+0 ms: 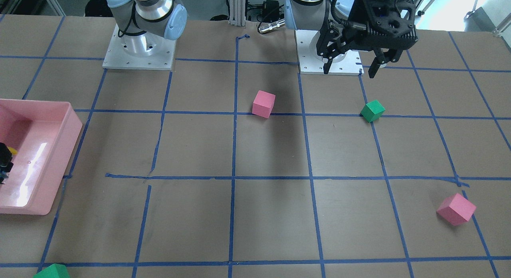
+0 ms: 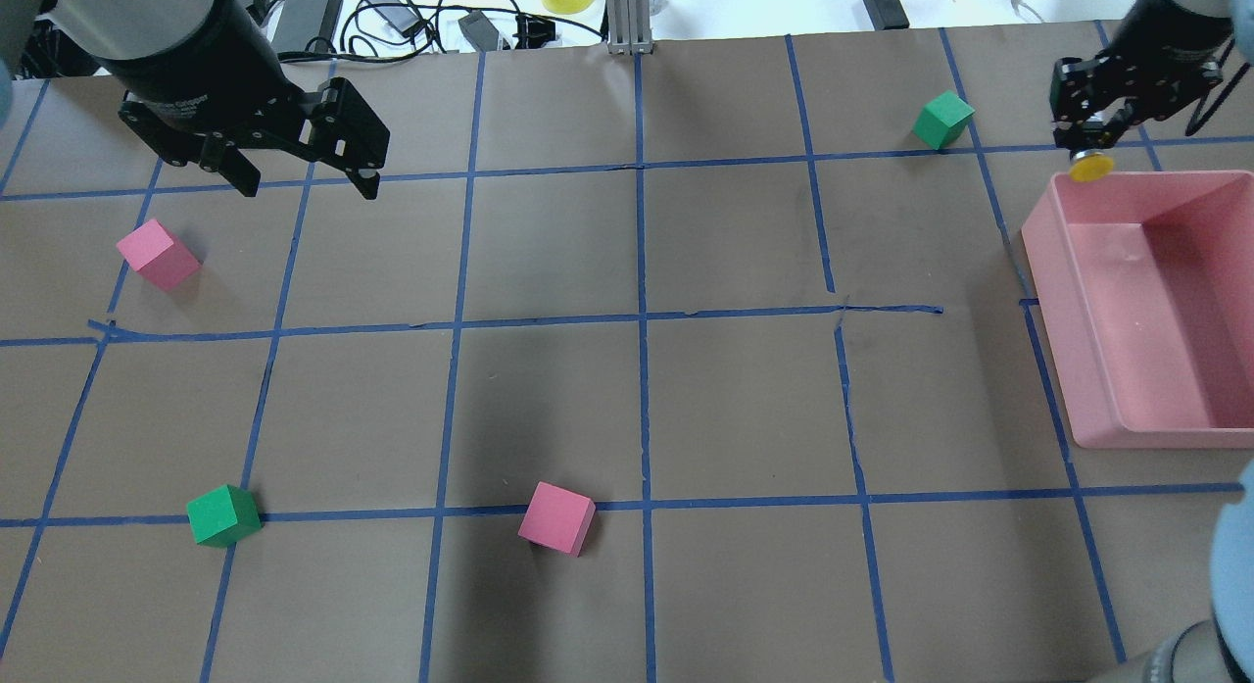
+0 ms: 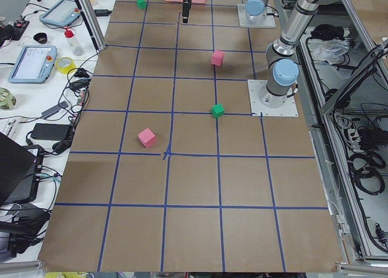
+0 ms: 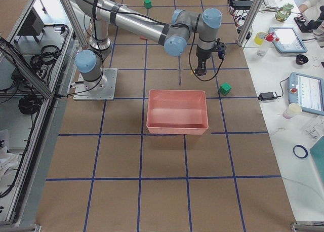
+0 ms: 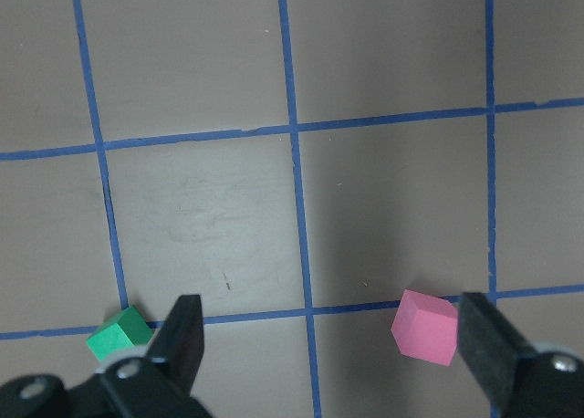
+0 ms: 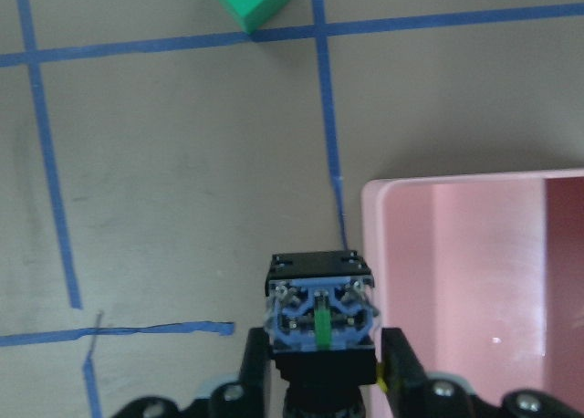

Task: Align button upright
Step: 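Carry the switch toward the table center and lower it with the right gripper, then release the switch on the table and raise the right gripper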

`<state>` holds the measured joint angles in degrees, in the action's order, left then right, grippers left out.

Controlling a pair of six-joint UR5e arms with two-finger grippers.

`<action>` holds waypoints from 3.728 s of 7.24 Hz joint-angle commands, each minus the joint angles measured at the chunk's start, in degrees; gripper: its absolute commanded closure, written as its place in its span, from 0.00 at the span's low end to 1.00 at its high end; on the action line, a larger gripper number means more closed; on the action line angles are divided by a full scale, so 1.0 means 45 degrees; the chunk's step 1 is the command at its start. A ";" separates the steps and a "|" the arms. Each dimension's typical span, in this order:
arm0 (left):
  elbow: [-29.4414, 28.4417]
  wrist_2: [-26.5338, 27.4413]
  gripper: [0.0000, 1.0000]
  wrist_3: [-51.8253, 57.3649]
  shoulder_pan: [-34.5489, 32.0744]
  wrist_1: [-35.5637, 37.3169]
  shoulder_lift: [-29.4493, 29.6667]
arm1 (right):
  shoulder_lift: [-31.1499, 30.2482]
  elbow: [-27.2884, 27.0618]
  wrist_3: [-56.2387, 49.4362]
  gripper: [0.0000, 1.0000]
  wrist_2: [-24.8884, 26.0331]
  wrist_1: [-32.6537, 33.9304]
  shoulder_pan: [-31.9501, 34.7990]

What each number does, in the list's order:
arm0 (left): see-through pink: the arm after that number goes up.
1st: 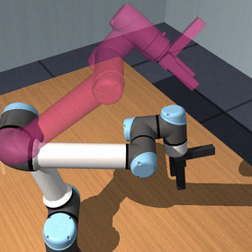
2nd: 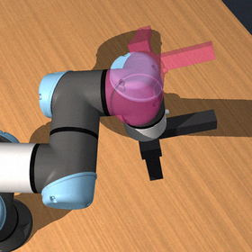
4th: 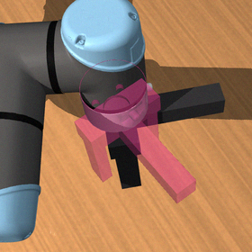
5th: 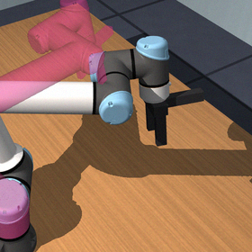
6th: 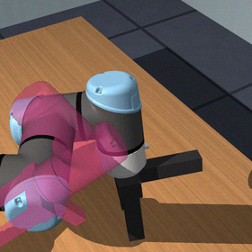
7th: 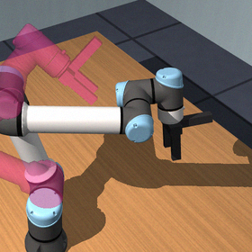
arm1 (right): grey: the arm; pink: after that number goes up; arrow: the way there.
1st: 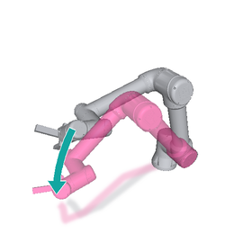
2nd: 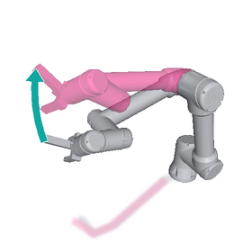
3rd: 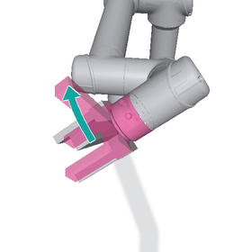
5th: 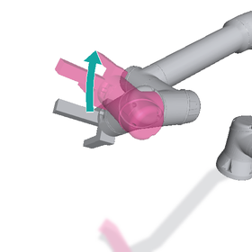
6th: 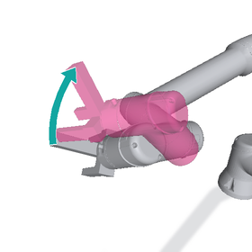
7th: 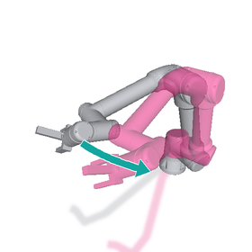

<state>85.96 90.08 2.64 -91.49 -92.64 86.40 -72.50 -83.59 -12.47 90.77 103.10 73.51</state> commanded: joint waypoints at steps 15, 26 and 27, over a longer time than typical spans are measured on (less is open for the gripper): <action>0.0000 0.0002 0.00 0.0000 0.0000 0.0000 0.0000 | 0.2985 -0.1815 0.8000 1.00 -0.0425 0.5525 0.8604; 0.0000 0.0002 0.00 0.0000 0.0000 0.0000 0.0000 | 0.3298 -0.2439 0.8024 0.58 -0.0405 0.6346 0.8782; 0.0000 0.0002 0.00 0.0000 0.0000 0.0000 0.0000 | 0.3259 -0.2498 0.8024 0.39 -0.0405 0.6346 0.8782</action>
<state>85.96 90.09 2.64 -91.49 -92.64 86.40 -57.64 -94.47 23.67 88.91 131.66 113.03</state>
